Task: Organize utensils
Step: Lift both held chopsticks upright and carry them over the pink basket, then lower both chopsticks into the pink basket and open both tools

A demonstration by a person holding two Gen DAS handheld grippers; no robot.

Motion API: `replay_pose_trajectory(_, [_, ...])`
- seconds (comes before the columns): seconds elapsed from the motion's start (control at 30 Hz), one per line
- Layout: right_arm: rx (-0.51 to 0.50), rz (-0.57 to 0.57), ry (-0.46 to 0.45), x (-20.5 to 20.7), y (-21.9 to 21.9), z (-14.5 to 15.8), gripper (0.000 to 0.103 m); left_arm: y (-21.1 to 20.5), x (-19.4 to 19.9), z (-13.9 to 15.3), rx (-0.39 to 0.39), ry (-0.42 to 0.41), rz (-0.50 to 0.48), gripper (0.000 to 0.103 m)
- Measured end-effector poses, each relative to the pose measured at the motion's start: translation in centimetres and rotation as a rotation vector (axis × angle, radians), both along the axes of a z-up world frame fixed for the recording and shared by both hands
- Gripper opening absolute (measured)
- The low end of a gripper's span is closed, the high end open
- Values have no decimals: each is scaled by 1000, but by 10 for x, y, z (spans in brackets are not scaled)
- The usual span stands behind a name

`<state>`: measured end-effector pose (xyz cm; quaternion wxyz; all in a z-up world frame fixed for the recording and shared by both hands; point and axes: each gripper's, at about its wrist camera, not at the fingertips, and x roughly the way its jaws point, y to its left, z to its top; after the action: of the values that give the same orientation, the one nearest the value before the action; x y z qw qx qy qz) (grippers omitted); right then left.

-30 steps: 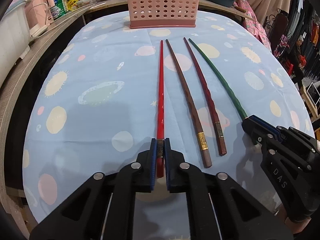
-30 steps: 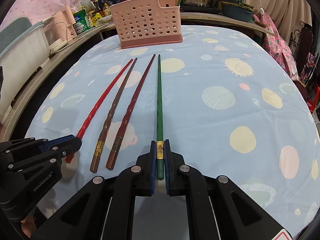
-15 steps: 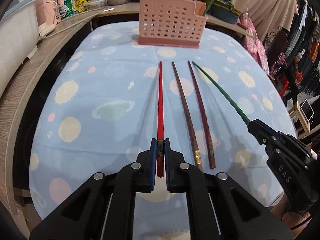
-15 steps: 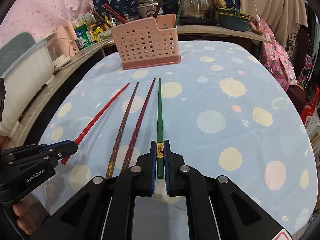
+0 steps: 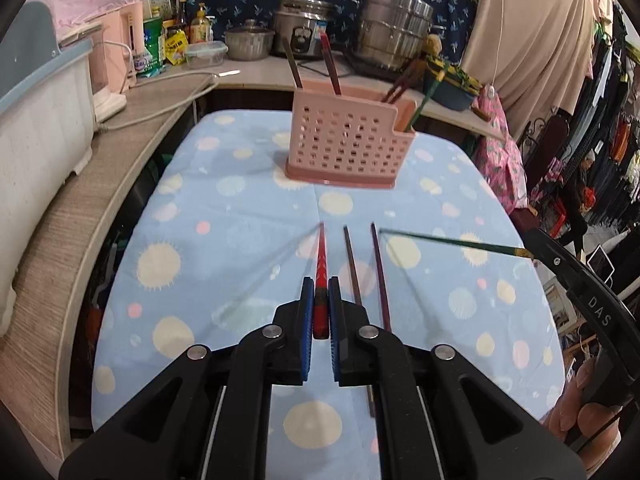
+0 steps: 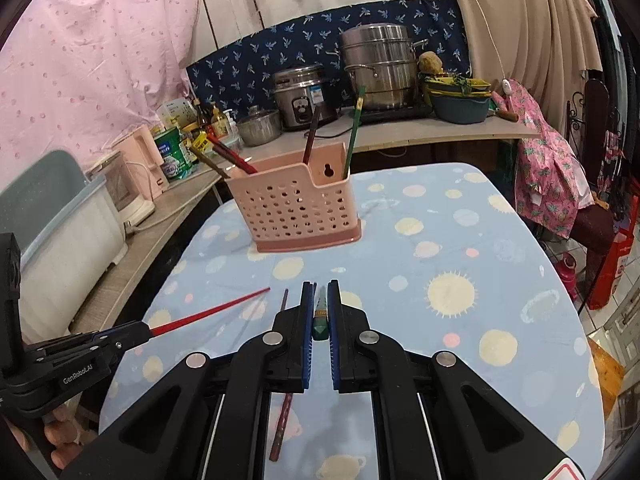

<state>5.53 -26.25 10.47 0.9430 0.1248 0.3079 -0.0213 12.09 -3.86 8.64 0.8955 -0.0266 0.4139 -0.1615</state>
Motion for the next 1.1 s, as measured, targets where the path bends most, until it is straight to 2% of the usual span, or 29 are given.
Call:
replay_pose_trajectory(0.17, [4, -17, -48, 14, -9, 22, 6, 3, 17, 17, -22, -25, 21, 7])
replay_pose_trajectory(0.37, [13, -32, -68, 33, -19, 34, 6, 1, 40, 37, -36, -49, 38, 7])
replay_pose_trajectory(0.7, [22, -27, -128, 62, -29, 69, 6, -9, 74, 79, -58, -106, 26, 7])
replay_pose_trajectory(0.93, [50, -11, -190, 83, -33, 101, 6, -25, 89, 123, -98, -177, -2, 7])
replay_pose_trajectory(1.1, [57, -4, -261, 102, -34, 135, 6, -34, 104, 165, -135, -268, 4, 7])
